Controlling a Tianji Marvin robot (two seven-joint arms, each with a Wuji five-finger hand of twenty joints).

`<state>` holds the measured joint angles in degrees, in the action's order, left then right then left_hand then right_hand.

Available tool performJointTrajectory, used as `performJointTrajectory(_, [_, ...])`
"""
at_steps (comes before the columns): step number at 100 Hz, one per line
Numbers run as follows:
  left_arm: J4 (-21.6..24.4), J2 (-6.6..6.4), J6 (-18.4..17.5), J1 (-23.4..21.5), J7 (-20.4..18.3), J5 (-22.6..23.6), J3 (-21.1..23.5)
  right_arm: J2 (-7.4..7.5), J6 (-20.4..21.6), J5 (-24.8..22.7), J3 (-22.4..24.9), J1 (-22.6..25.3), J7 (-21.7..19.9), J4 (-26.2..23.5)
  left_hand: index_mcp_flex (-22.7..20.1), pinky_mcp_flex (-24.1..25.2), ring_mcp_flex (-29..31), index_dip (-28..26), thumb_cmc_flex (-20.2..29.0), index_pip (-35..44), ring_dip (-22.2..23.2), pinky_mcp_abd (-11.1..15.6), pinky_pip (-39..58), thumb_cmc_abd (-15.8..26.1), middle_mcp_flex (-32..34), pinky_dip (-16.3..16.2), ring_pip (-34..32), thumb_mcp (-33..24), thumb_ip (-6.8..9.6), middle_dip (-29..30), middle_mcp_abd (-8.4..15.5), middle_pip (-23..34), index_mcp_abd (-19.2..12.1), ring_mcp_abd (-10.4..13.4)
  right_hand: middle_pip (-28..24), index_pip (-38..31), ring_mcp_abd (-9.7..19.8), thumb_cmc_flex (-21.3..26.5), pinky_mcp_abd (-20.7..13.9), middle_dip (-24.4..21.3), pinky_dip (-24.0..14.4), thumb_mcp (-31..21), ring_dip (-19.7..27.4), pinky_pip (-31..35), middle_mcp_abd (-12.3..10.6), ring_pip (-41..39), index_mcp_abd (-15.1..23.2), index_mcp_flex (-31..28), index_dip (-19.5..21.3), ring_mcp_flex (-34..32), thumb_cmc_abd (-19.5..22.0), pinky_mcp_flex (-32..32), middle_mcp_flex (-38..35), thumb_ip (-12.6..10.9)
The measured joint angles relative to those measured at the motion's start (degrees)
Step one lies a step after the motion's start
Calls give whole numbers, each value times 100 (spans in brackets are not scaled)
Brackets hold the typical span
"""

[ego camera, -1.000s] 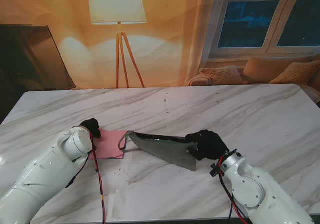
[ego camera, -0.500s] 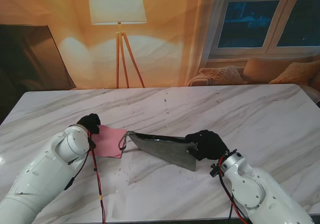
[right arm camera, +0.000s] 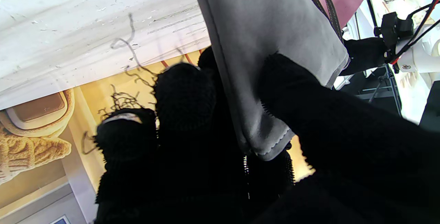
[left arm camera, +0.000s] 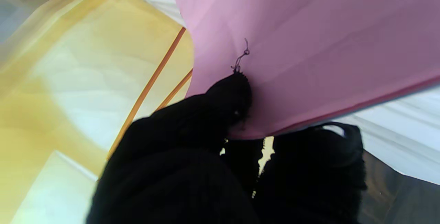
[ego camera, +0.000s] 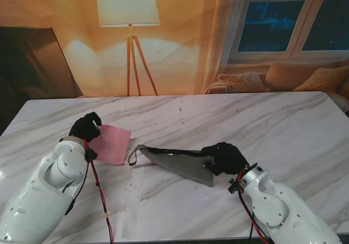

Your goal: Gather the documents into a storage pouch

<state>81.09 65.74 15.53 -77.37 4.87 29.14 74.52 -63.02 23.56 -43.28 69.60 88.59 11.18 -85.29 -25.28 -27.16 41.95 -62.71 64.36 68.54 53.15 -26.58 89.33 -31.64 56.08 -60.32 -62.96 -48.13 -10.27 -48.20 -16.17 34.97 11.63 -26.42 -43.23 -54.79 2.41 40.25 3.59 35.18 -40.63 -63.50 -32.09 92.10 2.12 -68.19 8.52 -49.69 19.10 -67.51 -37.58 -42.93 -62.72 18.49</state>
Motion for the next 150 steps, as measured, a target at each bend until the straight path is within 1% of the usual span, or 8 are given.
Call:
performJointTrajectory(18, [423,-6,-219,-280,63,194,243,-1,-61,89,-26,-1,-28,-9,-2,75,-1,0,6,-1,7,0,-56,135,-4,-1,25,54,-5,-129,1,-5,-71,4,0,138,0,6,0,32,0,0,0,-8,0,53,0,-60,232,5,-2,6,0,0])
performJointTrajectory(37, [859,-11,-424,-517,160,196,472,-14,-123,202,-44,5,-68,-30,-2,86,-1,0,6,-1,63,0,-65,141,-4,-2,28,55,-8,-185,1,-5,-75,5,0,185,0,28,0,66,0,0,0,-10,0,55,0,-61,331,7,-2,14,0,-1])
performJointTrajectory(74, [1516,-13,-720,-748,204,-26,717,-27,-185,303,-76,9,-107,-47,-55,290,-5,-1,53,-11,168,17,-204,267,-12,-26,105,204,-12,-288,6,-6,-198,49,0,208,0,52,0,69,0,3,0,-20,-3,61,0,-62,429,41,-2,65,1,1])
performJointTrajectory(89, [1728,-29,-799,-750,66,-11,740,-29,-225,357,-91,6,-152,-48,-56,354,-8,-30,59,-28,211,17,-266,273,-13,-66,184,230,-14,-327,6,-6,-200,51,7,413,0,59,0,105,0,56,0,-46,-4,118,0,-125,760,43,-2,73,3,-1])
performJointTrajectory(106, [1837,-36,-899,-603,55,-291,665,-30,-236,390,-116,1,-177,-53,-57,355,-8,-32,60,-71,224,20,-273,275,-13,-66,191,230,-14,-349,6,-6,-203,51,7,433,0,60,0,138,0,57,0,-68,-5,119,0,-138,784,44,-2,74,3,-3])
performJointTrajectory(119, [1879,-22,-976,-453,267,-417,483,-33,-237,415,-125,-2,-181,-53,-58,355,-8,-33,60,-77,232,25,-277,275,-13,-66,196,232,-14,-350,5,-6,-262,53,7,447,0,60,0,141,0,57,0,-69,-5,119,0,-142,837,44,-2,74,4,-4])
performJointTrajectory(134, [1894,53,-1030,-274,415,-869,238,-38,-264,440,-127,-3,-184,-53,-58,355,-8,-41,60,-79,240,27,-277,276,-13,-66,197,233,-14,-354,5,-6,-268,54,7,450,0,60,0,141,0,58,0,-69,-5,119,0,-143,840,44,-2,74,4,-4])
performJointTrajectory(150, [1900,130,-1065,-134,571,-1091,-54,-42,-293,479,-126,-2,-190,-53,-58,355,-8,-41,60,-83,286,29,-279,277,-13,-66,201,234,-14,-359,5,-6,-273,55,7,473,0,60,0,149,0,58,0,-70,-5,119,0,-143,915,44,-2,60,4,-4])
